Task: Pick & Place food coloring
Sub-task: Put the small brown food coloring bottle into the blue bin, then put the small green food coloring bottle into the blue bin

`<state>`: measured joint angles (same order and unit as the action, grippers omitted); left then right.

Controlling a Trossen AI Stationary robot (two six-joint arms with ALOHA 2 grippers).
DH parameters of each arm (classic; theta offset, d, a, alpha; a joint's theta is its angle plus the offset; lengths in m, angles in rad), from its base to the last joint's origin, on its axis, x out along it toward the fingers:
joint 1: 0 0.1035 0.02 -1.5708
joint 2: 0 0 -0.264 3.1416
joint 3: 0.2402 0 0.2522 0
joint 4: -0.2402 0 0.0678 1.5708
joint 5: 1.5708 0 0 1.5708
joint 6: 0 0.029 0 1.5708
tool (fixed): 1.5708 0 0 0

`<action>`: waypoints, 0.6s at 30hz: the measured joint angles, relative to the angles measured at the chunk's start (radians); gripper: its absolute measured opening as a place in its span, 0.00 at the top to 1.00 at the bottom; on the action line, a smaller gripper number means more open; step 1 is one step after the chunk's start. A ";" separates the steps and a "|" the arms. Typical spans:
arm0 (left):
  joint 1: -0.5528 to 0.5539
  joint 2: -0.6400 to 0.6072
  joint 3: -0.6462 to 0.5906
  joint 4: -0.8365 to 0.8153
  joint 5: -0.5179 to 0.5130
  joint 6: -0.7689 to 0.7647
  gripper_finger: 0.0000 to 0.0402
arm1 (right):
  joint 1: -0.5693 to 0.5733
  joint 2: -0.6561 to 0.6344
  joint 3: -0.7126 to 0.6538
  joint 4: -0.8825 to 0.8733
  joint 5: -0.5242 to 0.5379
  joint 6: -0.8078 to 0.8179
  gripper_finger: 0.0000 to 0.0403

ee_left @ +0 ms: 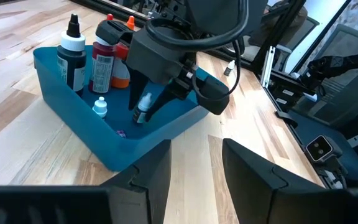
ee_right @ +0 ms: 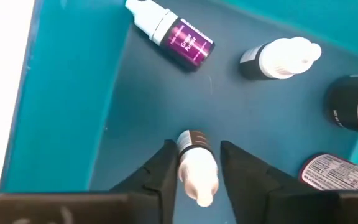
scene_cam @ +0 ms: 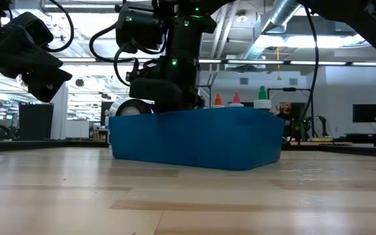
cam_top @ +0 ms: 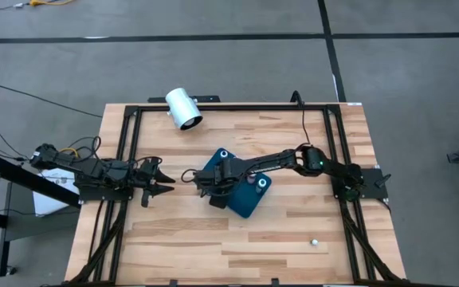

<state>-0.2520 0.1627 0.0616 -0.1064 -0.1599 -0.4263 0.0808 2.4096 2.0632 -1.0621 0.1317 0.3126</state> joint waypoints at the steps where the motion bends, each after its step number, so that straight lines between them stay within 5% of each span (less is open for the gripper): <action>1: 0.000 0.000 0.000 0.000 -0.002 0.000 0.66 | 0.000 0.000 0.000 -0.002 0.000 0.000 0.70; 9: 0.000 0.000 0.000 0.000 -0.002 0.000 0.66 | -0.007 0.001 0.025 -0.020 -0.002 -0.007 0.54; 18: 0.000 0.000 0.000 0.000 -0.003 0.000 0.66 | -0.011 0.001 0.260 -0.226 -0.004 -0.007 0.54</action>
<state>-0.2516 0.1627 0.0616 -0.1063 -0.1627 -0.4267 0.0696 2.4104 2.3232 -1.2879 0.1280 0.3058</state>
